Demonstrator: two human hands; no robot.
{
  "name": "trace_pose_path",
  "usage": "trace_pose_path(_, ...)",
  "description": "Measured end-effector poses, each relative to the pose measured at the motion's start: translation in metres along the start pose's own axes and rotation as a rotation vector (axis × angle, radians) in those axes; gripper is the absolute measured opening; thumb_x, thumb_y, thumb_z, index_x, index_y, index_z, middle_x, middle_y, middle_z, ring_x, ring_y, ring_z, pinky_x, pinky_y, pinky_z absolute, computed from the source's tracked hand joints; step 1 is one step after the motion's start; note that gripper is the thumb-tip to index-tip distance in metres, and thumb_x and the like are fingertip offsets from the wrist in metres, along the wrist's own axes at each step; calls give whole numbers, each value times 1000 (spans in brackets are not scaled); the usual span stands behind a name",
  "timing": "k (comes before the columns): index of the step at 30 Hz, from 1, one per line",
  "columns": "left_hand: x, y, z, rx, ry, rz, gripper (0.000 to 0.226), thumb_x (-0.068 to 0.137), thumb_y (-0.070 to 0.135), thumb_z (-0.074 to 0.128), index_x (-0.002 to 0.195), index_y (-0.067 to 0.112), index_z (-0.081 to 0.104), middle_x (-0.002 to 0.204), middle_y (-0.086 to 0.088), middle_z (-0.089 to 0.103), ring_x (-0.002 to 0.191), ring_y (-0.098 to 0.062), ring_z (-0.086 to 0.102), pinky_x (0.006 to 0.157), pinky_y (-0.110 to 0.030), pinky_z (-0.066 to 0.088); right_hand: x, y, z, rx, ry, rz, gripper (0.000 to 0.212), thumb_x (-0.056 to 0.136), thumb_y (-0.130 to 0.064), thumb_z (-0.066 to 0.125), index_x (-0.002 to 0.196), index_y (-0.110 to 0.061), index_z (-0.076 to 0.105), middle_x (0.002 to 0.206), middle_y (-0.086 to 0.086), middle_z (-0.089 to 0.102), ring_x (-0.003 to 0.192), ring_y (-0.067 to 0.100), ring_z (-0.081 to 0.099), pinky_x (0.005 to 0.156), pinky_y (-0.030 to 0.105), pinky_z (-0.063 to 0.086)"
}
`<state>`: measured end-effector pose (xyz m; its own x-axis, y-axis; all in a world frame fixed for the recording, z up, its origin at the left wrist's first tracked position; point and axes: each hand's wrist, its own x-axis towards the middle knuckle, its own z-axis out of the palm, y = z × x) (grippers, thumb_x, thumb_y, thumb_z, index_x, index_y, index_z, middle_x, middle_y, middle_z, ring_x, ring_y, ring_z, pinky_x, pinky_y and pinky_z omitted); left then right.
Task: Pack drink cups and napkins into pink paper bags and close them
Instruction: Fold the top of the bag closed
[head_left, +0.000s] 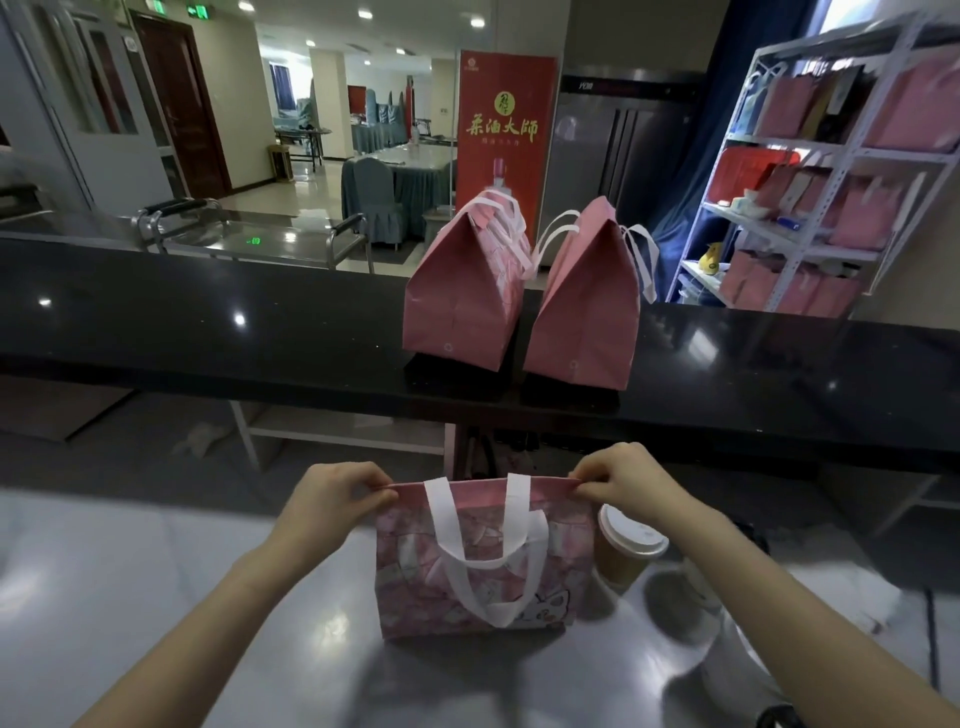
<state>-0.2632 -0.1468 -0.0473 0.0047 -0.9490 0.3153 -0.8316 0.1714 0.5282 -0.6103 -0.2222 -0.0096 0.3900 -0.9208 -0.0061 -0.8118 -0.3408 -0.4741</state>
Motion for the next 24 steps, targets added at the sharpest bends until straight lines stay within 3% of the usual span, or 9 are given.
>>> trace_pose_path(4,-11,-3,-8,52,57,-38,8,82,28,75,81,21,71,72,14,65,69,-5,60,65,-29,53,15,-19,10,-34,75,14,12,82,-11,70,89,-18,77,70,-14,64,71,2,60,60,6,38)
trace_pose_path(8,-30,-11,-22,10,115,-35,11,79,29,78,75,22,70,70,13,67,67,-5,61,62,-28,51,26,-43,29,38,149,30,19,86,-12,64,99,-23,74,92,-6,71,90,13,65,79,25,50)
trace_pose_path(11,-49,-15,-29,-81,111,1,15,77,29,79,70,21,69,66,13,65,64,-3,60,60,-27,50,30,-56,47,99,217,78,36,89,-24,63,123,-35,59,113,-5,67,104,16,62,89,36,52)
trace_pose_path(15,-61,-18,-27,-193,82,72,27,76,36,77,65,21,57,65,11,60,64,-8,57,60,-28,48,24,-68,70,190,292,153,67,85,-33,68,144,-33,36,139,-1,52,120,20,55,98,42,47)
trace_pose_path(18,-64,-22,-17,-345,-117,60,33,71,60,69,87,34,57,92,17,57,89,-2,57,74,-12,45,5,-72,90,200,313,186,58,88,-37,64,141,-29,41,138,1,51,122,22,53,98,39,45)
trace_pose_path(20,-68,-29,-9,-377,-271,36,53,65,70,69,110,53,48,115,27,45,110,11,46,86,-2,36,-11,-75,102,198,322,210,53,91,-32,61,140,-24,44,139,3,50,124,23,51,99,36,42)
trace_pose_path(22,-76,-40,-1,-382,-329,17,78,59,67,75,125,59,35,129,27,37,119,16,37,97,-4,30,-27,-77,116,196,303,243,50,92,-29,61,139,-18,46,139,6,50,125,24,50,101,35,39)
trace_pose_path(24,-83,-51,7,-344,-311,-13,95,56,51,80,137,50,29,136,18,35,124,4,38,103,-14,33,-46,-82,132,189,260,234,41,91,-24,62,130,-12,56,135,9,53,124,24,51,100,29,36)
